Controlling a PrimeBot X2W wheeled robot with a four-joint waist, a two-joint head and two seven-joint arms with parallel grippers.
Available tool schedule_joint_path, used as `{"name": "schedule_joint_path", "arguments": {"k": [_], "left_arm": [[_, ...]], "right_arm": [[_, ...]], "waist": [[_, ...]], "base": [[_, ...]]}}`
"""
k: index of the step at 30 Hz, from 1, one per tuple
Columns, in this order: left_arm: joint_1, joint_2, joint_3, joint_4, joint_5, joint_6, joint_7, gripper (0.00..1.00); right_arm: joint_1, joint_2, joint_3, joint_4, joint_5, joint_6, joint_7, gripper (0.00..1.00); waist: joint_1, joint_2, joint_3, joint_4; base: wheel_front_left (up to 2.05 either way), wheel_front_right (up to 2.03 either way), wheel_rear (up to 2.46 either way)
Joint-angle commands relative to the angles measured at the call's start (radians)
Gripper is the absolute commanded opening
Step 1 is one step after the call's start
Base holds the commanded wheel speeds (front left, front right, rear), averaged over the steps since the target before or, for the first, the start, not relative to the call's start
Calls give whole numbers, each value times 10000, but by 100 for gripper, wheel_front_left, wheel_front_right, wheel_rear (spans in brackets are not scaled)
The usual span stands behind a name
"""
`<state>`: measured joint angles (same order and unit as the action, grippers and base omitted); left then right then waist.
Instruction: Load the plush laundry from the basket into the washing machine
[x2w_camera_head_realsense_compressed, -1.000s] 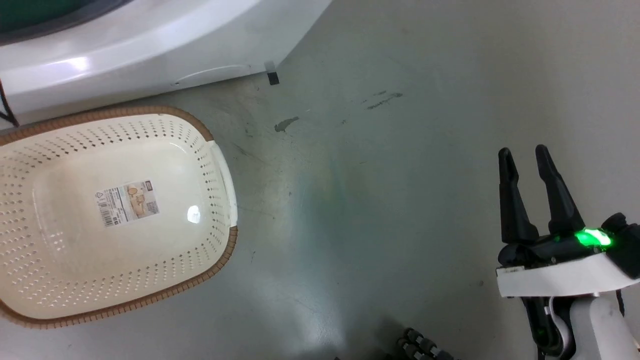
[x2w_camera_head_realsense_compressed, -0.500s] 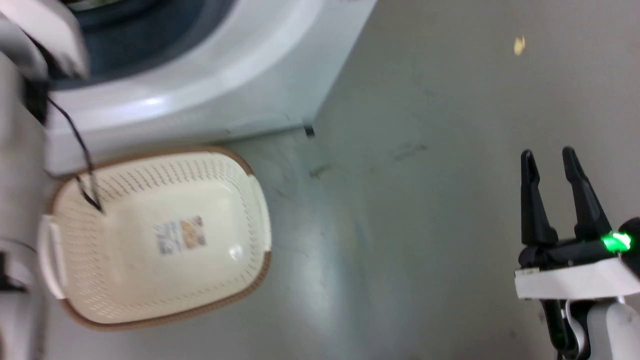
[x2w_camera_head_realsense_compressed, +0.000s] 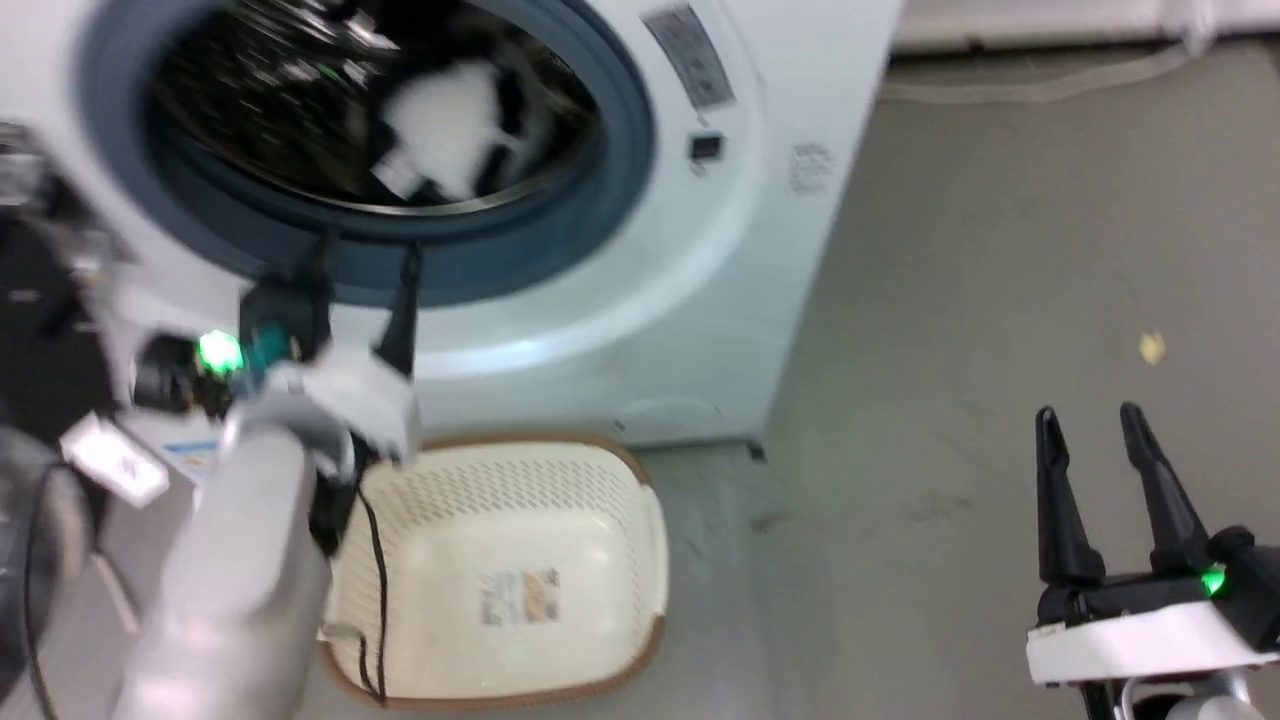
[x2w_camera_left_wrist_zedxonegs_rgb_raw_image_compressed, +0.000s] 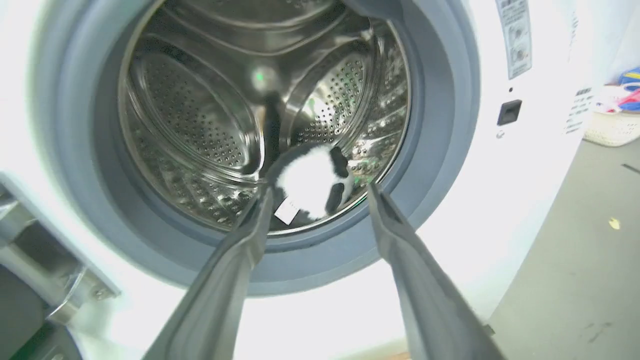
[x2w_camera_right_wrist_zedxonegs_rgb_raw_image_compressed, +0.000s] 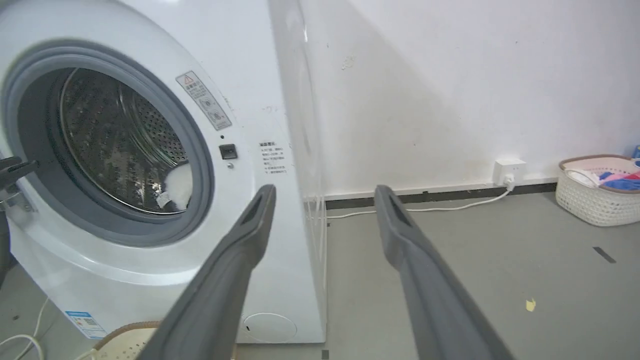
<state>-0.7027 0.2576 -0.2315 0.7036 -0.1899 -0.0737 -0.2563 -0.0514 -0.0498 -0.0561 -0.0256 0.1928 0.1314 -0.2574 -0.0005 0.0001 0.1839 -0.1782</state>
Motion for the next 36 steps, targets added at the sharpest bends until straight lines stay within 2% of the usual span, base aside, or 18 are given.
{"name": "schedule_joint_path", "arguments": {"k": [1,8,12,14,18,21,32,33,36], "left_arm": [[672,-14,116,-531,-27,110,-53,100],[4138,-194,777,-3343,-124,615,-54,100],[5321,-317,942,-4143,-16,855,-54,100],[6124,-701,1133,-4824,-111,1065,-54,100],[6791,-1127,1302,-5417,-142,1175,-54,100],[7161,-1283,1321,-5730,68,1090,-54,100],[7524,-1439,1369,-5734,583,971,-55,100],[7437,-1469,1362,-5714,558,957,6,0],[7436,-1470,1367,-5716,560,956,12,0]], "right_arm": [[197,-4,-16,22,-38,-7,-44,100],[746,-4,100,185,-32,-7,-44,100],[907,-4,264,209,-202,-7,-44,100],[1096,-4,325,260,-309,-7,-44,100],[1396,-4,398,372,-496,-7,-44,100],[1603,-4,403,429,-536,-7,-44,100],[1620,-4,484,526,-550,-7,-44,100],[1494,0,474,512,-516,0,4,0],[1493,0,472,512,-518,0,10,0]], "waist": [[5,-1,-1070,972],[5,-1,-1667,1463],[5,-1,-1787,1594],[5,-1,-1878,1751],[5,-1,-1951,1945],[5,-1,-2004,2038],[5,-1,-1979,2039],[6,-1,-1968,2044],[6,-1,-1968,2043]], "base": [[0,0,0],[0,0,0],[0,0,0],[0,0,0],[0,0,0],[0,0,0],[0,0,0],[0,0,0],[0,0,0]]}}
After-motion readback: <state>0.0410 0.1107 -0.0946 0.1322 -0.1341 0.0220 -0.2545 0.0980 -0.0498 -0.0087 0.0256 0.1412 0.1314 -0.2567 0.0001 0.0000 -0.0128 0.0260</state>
